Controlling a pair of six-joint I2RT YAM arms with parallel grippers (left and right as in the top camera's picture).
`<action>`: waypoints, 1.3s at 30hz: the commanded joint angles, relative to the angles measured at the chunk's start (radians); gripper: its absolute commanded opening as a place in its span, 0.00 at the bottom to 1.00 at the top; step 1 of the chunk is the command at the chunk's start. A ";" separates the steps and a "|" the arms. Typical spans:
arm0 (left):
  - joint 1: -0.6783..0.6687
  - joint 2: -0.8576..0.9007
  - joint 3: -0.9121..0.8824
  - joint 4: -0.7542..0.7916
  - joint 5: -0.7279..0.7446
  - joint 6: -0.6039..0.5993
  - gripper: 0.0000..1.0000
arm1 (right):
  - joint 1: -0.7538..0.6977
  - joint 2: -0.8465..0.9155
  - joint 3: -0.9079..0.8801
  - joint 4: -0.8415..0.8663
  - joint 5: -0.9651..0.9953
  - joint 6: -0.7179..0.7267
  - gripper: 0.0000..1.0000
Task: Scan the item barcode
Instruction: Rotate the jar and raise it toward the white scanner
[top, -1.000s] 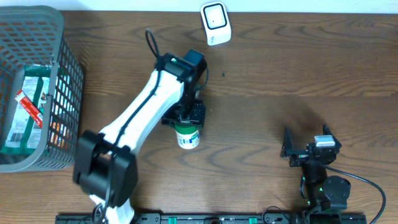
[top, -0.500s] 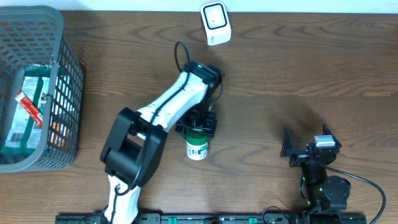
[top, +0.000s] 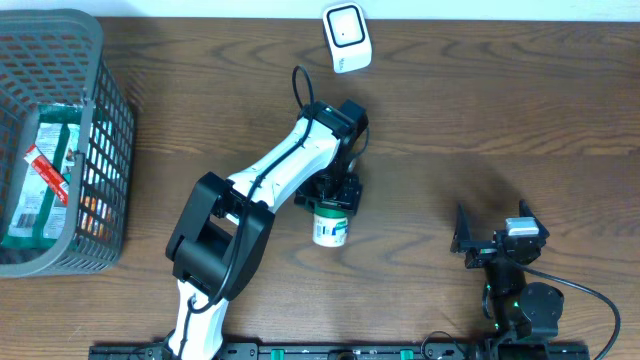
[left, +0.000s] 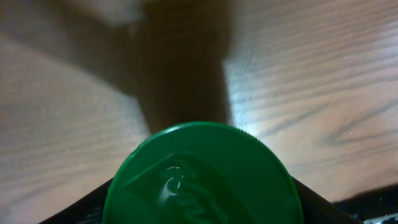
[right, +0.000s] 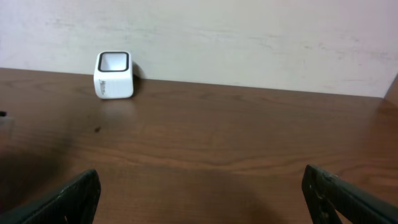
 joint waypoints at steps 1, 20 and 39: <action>0.000 0.015 0.017 0.026 0.001 0.013 0.84 | -0.009 -0.006 -0.001 -0.004 0.003 -0.011 0.99; 0.000 0.013 0.018 0.042 0.002 0.000 0.99 | -0.009 -0.006 -0.001 -0.004 0.003 -0.011 0.99; -0.016 -0.031 0.018 0.008 0.055 -0.005 0.98 | -0.009 -0.006 -0.001 -0.004 0.003 -0.011 0.99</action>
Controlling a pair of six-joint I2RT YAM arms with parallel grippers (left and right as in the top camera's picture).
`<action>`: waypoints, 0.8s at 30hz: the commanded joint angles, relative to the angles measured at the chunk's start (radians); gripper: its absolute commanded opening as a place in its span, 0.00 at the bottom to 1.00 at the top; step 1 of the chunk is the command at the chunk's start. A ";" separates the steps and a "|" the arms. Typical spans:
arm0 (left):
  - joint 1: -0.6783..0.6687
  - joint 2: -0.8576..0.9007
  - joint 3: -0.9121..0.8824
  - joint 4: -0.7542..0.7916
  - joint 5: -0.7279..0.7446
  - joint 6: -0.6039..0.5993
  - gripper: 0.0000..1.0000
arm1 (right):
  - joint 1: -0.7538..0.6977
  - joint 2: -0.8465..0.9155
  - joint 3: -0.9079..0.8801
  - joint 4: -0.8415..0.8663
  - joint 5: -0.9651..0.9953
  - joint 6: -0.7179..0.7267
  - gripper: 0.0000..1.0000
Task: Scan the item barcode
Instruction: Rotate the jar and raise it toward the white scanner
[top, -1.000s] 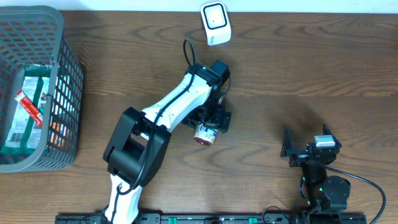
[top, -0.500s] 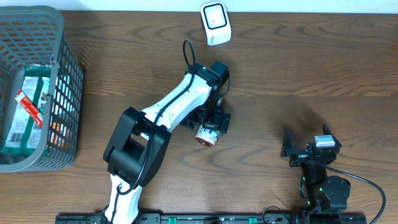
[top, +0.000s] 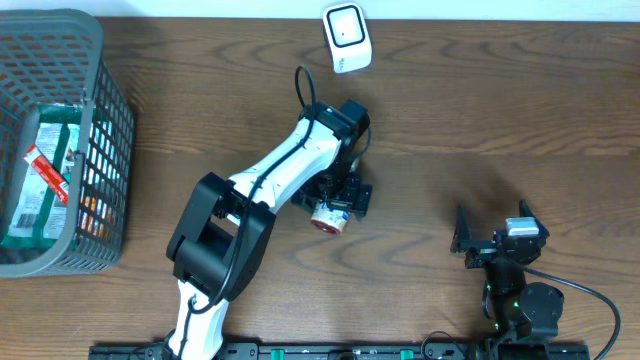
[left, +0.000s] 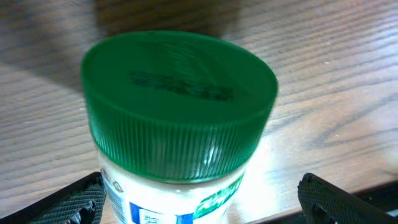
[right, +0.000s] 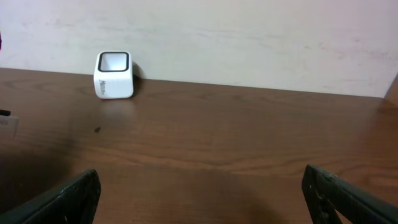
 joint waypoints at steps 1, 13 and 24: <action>-0.012 -0.032 0.018 -0.005 0.027 -0.005 0.98 | -0.009 -0.006 -0.001 -0.004 0.003 -0.011 0.99; -0.095 -0.032 -0.003 0.008 -0.143 -0.036 0.90 | -0.009 -0.006 -0.001 -0.004 0.003 -0.011 0.99; -0.114 -0.032 -0.006 0.045 -0.202 -0.111 0.88 | -0.009 -0.006 -0.001 -0.004 0.003 -0.011 0.99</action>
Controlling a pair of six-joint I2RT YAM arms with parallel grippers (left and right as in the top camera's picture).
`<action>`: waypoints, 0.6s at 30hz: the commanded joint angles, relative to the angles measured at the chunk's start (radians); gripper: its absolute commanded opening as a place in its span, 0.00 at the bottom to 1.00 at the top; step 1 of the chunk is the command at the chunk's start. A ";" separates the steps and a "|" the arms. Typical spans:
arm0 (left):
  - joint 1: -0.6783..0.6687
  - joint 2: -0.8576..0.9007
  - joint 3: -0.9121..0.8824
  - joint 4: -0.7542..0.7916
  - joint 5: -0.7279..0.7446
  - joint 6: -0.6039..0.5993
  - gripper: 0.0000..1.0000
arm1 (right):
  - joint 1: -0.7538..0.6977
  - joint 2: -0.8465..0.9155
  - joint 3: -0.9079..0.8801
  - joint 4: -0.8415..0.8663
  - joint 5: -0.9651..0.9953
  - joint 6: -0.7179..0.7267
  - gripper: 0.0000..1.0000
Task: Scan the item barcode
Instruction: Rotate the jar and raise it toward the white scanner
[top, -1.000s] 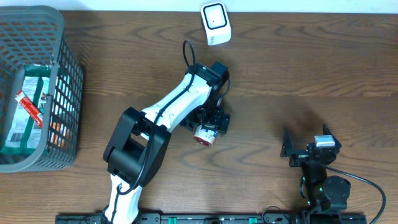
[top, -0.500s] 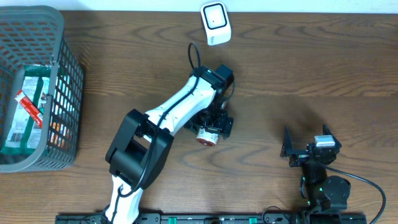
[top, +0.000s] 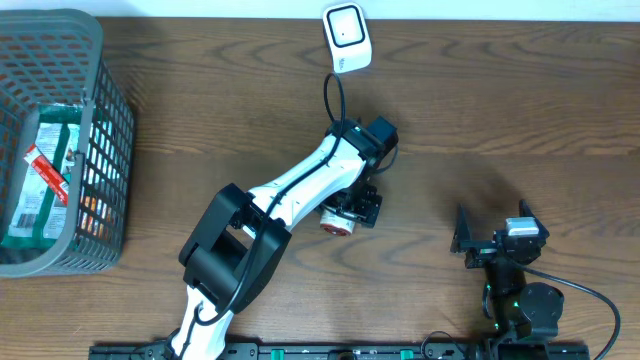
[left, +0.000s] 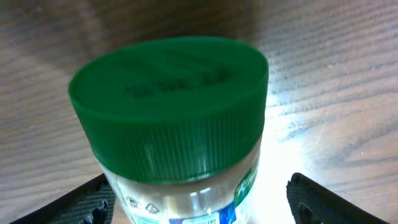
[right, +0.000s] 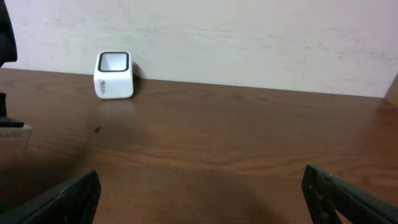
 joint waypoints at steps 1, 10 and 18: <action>0.000 -0.029 -0.006 0.008 -0.026 -0.059 0.88 | -0.009 -0.006 -0.001 -0.004 0.003 -0.011 0.99; -0.052 -0.029 -0.007 0.050 -0.026 -0.128 0.98 | -0.009 -0.006 -0.001 -0.004 0.003 -0.011 0.99; -0.063 -0.029 -0.022 0.077 -0.079 -0.143 0.94 | -0.009 -0.006 -0.001 -0.004 0.003 -0.011 0.99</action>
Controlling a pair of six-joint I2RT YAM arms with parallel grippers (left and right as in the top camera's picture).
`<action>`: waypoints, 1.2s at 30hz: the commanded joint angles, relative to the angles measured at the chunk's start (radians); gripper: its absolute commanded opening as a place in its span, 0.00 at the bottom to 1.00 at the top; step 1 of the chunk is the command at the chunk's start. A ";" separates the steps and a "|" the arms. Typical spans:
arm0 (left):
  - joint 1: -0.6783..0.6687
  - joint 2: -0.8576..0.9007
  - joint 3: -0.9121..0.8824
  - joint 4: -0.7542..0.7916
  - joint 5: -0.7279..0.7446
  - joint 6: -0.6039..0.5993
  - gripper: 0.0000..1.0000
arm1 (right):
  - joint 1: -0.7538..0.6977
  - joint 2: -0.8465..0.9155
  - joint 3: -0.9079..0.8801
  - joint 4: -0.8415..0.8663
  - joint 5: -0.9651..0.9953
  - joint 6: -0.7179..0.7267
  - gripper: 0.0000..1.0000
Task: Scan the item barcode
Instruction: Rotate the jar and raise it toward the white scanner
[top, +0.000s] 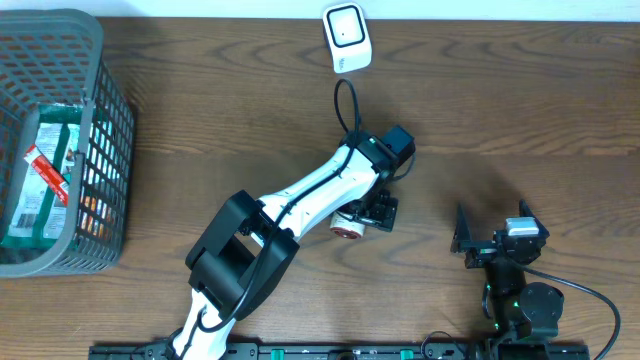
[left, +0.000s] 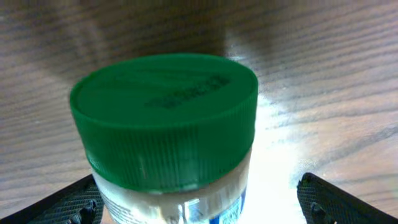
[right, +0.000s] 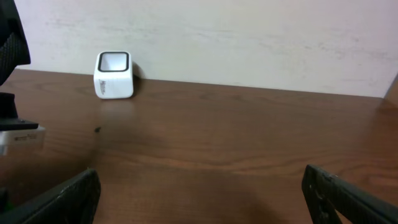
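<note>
A jar (top: 345, 228) with a green lid (left: 165, 124), white body and red base hangs tilted over the table's middle, base towards the overhead camera. My left gripper (top: 358, 220) is shut on the jar; in the left wrist view the lid fills the space between its fingers (left: 81, 202). The white barcode scanner (top: 345, 38) stands at the table's far edge, well behind the jar, and shows in the right wrist view as the scanner (right: 113, 75). My right gripper (top: 492, 230) rests open and empty at the front right.
A grey wire basket (top: 100, 130) holding packets (top: 45, 180) stands at the left edge. The left arm (top: 300, 190) stretches diagonally across the middle of the wooden table (top: 520, 100). A wall runs behind the scanner.
The left gripper and the jar have shifted slightly right and a little nearer the front edge. The jar stays tilted with its red base showing. The right arm has not moved.
First the jar was in the left gripper near the table's middle, its white and green side facing up. Then it was turned so its red base showed. Later the arm held it further right, and now further right again.
</note>
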 joint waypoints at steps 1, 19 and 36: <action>0.002 -0.029 -0.027 0.019 -0.058 -0.020 0.88 | -0.009 -0.006 -0.001 -0.004 0.003 -0.011 0.99; -0.002 -0.028 -0.076 0.074 -0.094 -0.024 0.77 | -0.009 -0.006 -0.001 -0.004 0.003 -0.012 0.99; -0.001 -0.030 -0.045 0.066 -0.107 -0.035 0.64 | -0.009 -0.006 -0.001 -0.004 0.003 -0.011 0.99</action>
